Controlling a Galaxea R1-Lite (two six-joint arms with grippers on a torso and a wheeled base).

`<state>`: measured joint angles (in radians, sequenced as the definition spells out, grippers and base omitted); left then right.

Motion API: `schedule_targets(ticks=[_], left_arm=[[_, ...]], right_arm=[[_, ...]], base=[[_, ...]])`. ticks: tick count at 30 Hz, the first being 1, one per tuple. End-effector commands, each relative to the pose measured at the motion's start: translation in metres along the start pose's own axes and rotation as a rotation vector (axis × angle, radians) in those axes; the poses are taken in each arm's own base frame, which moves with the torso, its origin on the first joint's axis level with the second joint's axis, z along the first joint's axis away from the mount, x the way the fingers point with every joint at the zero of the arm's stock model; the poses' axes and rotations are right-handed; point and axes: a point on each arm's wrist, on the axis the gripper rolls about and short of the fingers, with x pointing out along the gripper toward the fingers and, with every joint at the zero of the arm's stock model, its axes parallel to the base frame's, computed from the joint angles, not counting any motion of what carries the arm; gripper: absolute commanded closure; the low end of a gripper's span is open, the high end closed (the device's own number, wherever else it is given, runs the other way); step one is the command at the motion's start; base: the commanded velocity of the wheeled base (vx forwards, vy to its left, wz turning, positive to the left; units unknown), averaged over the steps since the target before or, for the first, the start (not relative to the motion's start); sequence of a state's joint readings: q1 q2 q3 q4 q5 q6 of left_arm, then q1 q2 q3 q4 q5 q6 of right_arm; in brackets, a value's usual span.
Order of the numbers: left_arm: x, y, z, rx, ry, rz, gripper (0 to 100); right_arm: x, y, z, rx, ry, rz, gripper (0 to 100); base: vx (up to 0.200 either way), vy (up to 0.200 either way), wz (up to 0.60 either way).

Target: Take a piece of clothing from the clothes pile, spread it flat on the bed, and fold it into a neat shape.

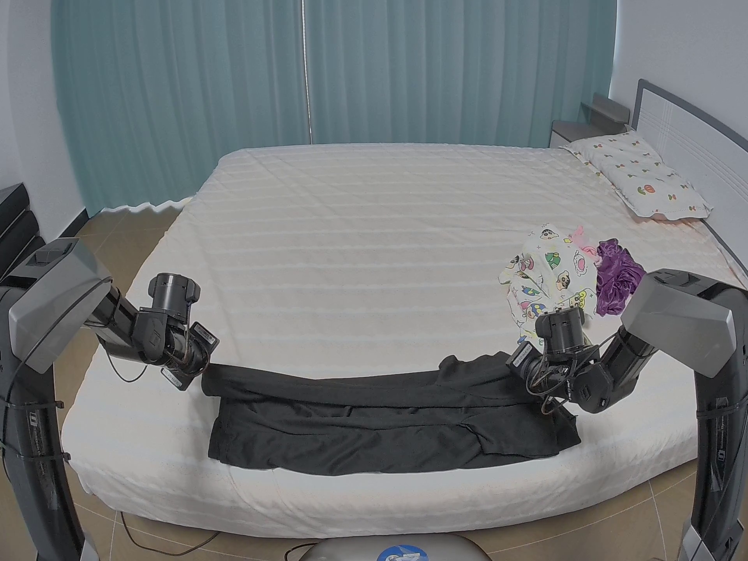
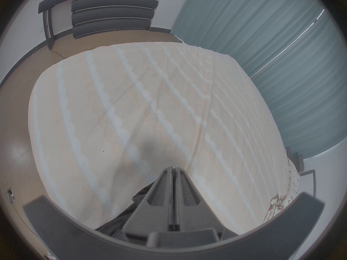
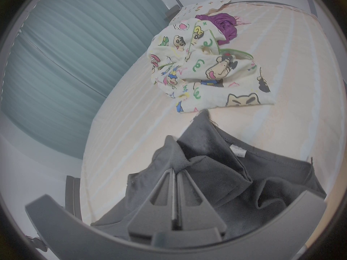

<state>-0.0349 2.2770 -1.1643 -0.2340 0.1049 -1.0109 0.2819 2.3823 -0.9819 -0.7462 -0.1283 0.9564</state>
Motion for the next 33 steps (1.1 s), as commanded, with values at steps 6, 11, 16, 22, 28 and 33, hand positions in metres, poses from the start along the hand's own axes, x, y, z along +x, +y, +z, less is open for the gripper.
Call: schedule_targets(ticks=[6,11,16,22,28,33], left_arm=[[-0.004,-0.002,0.007,-0.018,-0.009,-0.02,100],[-0.006,-0.005,0.009,-0.045,-0.032,-0.056,100],[-0.01,-0.012,0.014,-0.084,-0.057,-0.098,100],[-0.016,-0.018,0.019,-0.159,-0.155,-0.264,100],[-0.012,-0.009,0.008,-0.113,-0.159,-0.296,100],[-0.011,-0.002,0.005,-0.05,-0.155,-0.264,100]], right_arm=[[0.002,0.009,0.022,0.035,-0.095,0.08,100],[0.0,0.011,0.025,0.043,-0.124,0.121,100],[-0.003,0.021,0.033,0.061,-0.207,0.234,100],[-0.007,0.026,0.047,0.095,-0.366,0.403,100],[-0.004,0.012,0.038,0.076,-0.358,0.397,100],[-0.006,-0.002,0.028,0.013,-0.3,0.335,100]], base=[[0.0,0.0,0.0],[0.0,0.0,0.0],[0.0,0.0,0.0],[0.0,0.0,0.0],[0.0,0.0,0.0],[0.0,0.0,0.0]])
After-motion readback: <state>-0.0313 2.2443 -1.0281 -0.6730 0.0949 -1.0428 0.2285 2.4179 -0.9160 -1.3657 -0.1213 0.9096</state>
